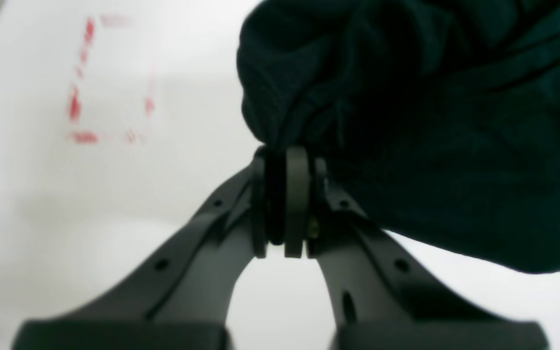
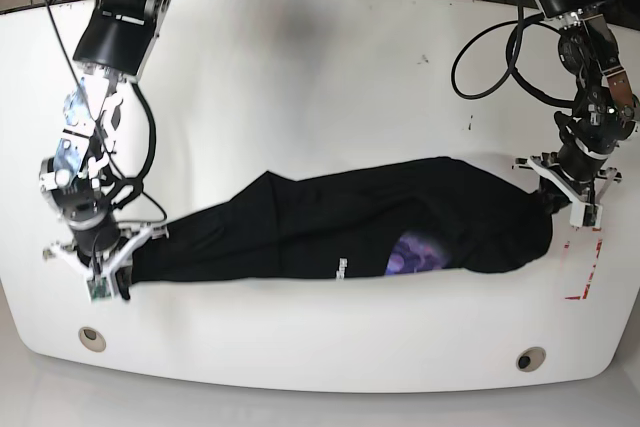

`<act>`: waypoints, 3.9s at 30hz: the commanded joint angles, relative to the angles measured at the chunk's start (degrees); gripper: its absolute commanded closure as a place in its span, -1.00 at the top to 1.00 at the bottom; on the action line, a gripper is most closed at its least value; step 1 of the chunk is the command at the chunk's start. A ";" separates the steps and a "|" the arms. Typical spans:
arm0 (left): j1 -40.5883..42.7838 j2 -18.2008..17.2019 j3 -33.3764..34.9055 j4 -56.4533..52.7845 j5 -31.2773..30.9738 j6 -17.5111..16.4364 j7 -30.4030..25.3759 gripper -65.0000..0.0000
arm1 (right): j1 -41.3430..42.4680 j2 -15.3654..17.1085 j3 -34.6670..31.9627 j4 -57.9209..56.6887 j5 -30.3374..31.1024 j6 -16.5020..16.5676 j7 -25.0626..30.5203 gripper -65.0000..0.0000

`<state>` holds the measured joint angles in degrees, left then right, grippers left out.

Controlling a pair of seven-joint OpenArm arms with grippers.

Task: Layout the t-shirt on the table in an organized manner, then fold the t-shirt properly
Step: 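Stretch the t-shirt lengthwise between both grippers and lay it down, then release the t-shirt and move the right gripper to its middle, then grasp the t-shirt near the purple print with the right gripper and lift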

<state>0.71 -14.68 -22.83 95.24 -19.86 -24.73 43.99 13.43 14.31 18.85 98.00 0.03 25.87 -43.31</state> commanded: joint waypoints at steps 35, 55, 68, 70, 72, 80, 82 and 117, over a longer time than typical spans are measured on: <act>4.87 -6.11 -1.74 -3.15 -0.58 -0.19 -1.39 0.68 | -21.39 -8.72 7.21 14.05 -0.16 -0.42 1.51 0.57; 8.30 -5.24 -13.79 6.08 -0.67 -0.19 -1.22 0.68 | -7.15 -12.24 -14.59 2.71 -0.16 4.42 1.60 0.56; 12.34 -4.97 -24.69 6.16 -0.67 -0.19 -1.22 0.68 | -5.12 -12.85 -28.04 -7.49 -0.08 4.51 7.66 0.56; 12.96 -4.97 -25.74 6.16 -0.67 -0.19 -1.22 0.68 | -5.30 -13.73 -29.45 -8.81 -0.08 4.59 8.10 0.56; 13.49 -4.88 -26.71 6.16 -0.67 -0.19 -1.22 0.68 | -5.39 -13.82 -30.68 -9.69 -0.08 4.86 8.45 0.56; 15.25 -2.77 -30.23 6.16 -0.67 -0.19 -1.22 0.68 | -5.65 -14.00 -33.75 -10.92 -0.08 7.67 8.54 0.56; 15.25 -2.33 -31.28 6.16 -0.67 -0.19 -1.22 0.68 | -5.56 -14.00 -34.28 -12.15 -0.08 7.67 8.54 0.56; 17.44 -1.98 -31.72 6.16 -0.67 -0.28 -1.22 0.68 | 5.07 -13.65 -32.35 -32.37 -0.60 0.37 18.03 -0.98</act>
<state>18.24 -15.46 -54.33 100.36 -20.03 -25.12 44.10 16.01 0.54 -15.00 65.45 -0.67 27.97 -26.02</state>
